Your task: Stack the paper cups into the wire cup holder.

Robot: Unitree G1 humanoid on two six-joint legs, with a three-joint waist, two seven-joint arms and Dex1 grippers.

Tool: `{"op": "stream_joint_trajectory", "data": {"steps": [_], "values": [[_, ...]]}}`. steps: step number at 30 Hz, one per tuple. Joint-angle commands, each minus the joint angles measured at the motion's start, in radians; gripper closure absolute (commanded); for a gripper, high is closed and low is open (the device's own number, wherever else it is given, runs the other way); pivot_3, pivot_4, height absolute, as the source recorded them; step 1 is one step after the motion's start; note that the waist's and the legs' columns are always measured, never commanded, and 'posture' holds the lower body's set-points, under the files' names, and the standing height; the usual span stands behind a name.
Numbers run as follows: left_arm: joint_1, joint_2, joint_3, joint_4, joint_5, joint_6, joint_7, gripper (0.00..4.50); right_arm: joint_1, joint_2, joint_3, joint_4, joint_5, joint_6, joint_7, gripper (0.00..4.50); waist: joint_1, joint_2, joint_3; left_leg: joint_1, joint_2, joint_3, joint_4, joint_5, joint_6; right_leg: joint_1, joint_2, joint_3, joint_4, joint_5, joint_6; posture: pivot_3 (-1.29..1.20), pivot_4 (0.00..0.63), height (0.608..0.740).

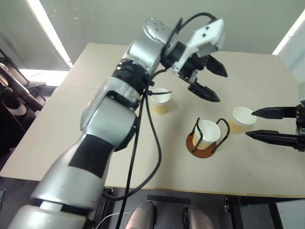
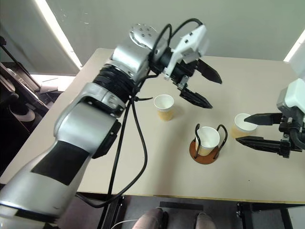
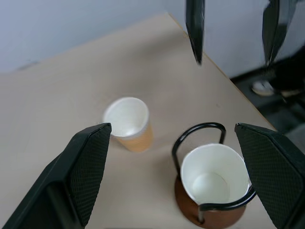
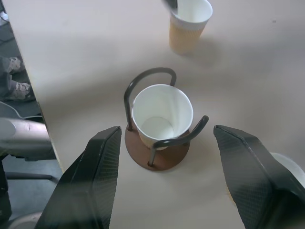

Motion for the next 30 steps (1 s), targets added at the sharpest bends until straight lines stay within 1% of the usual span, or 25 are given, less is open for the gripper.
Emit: {"op": "stream_joint_trajectory", "data": {"steps": [1, 3, 5, 10, 15, 17, 23, 27, 30], "values": [[0.017, 0.088, 0.038, -0.108, -0.063, 0.046, -0.032, 0.05, -0.015, -0.031, 0.069, 0.028, -0.065, -0.087, -0.008, 1.31, -0.002, 0.0, 0.0, 0.0, 0.0, 0.0, 0.0, 0.0, 0.0, -0.001, 0.0, 0.0, 0.0, 0.0, 0.0, 0.0, 0.15, 0.74], [0.068, 0.174, 0.009, -0.2, -0.114, 0.072, -0.032, 0.05, 0.002, -0.056, 0.153, 0.052, -0.161, -0.182, 0.006, 1.31, -0.002, 0.001, 0.0, 0.0, 0.0, 0.0, 0.0, 0.0, 0.0, -0.001, 0.0, 0.0, 0.0, 0.0, 0.0, 0.0, 0.15, 0.74], [0.115, 0.246, -0.002, -0.288, -0.147, 0.103, -0.032, 0.05, -0.012, -0.074, 0.24, 0.09, -0.233, -0.267, 0.014, 1.31, -0.005, 0.001, -0.001, 0.001, 0.0, 0.001, 0.0, 0.0, 0.0, 0.0, 0.0, 0.001, 0.0, 0.0, 0.0, 0.0, 0.15, 0.74], [0.223, 0.369, -0.001, -0.508, -0.208, 0.187, -0.032, 0.05, -0.077, -0.092, 0.418, 0.196, -0.38, -0.418, 0.036, 1.31, -0.001, 0.001, -0.001, 0.0, -0.001, -0.001, 0.004, 0.001, 0.001, 0.0, 0.0, -0.001, 0.001, 0.0, 0.001, 0.0, 0.15, 0.74], [0.349, 0.479, 0.056, -0.717, -0.248, 0.3, -0.032, 0.05, -0.216, -0.058, 0.631, 0.332, -0.557, -0.55, 0.076, 1.31, -0.009, 0.001, -0.001, 0.0, -0.001, -0.001, 0.005, 0.001, 0.002, 0.001, 0.0, -0.001, 0.001, 0.0, 0.001, 0.0, 0.15, 0.74], [0.392, 0.504, 0.081, -0.777, -0.253, 0.332, -0.032, 0.05, -0.277, -0.036, 0.699, 0.386, -0.615, -0.584, 0.1, 1.31, -0.013, 0.001, -0.001, 0.001, -0.001, -0.001, 0.005, 0.001, 0.002, 0.001, 0.0, -0.001, 0.003, 0.0, 0.001, 0.0, 0.15, 0.74], [0.471, 0.525, 0.134, -0.879, -0.243, 0.371, -0.024, 0.05, -0.417, 0.037, 0.823, 0.527, -0.748, -0.66, 0.172, 1.31, -0.017, 0.001, -0.001, 0.002, -0.001, -0.001, 0.008, 0.001, 0.002, 0.002, 0.0, -0.001, 0.004, 0.0, 0.0, 0.0, 0.15, 0.74], [0.498, 0.533, 0.158, -0.918, -0.238, 0.405, -0.009, 0.05, -0.499, 0.095, 0.889, 0.63, -0.836, -0.714, 0.216, 1.31, -0.022, 0.001, -0.001, 0.002, -0.001, -0.002, 0.007, 0.001, 0.002, 0.002, 0.0, -0.001, 0.005, 0.0, 0.0, 0.0, 0.15, 0.74], [0.505, 0.536, 0.164, -0.929, -0.227, 0.412, -0.002, 0.05, -0.534, 0.127, 0.918, 0.684, -0.879, -0.739, 0.25, 1.31, -0.022, 0.001, -0.001, 0.002, -0.001, -0.002, 0.007, 0.001, 0.002, 0.002, 0.0, -0.002, 0.005, 0.0, 0.0, 0.0, 0.15, 0.74]]}}
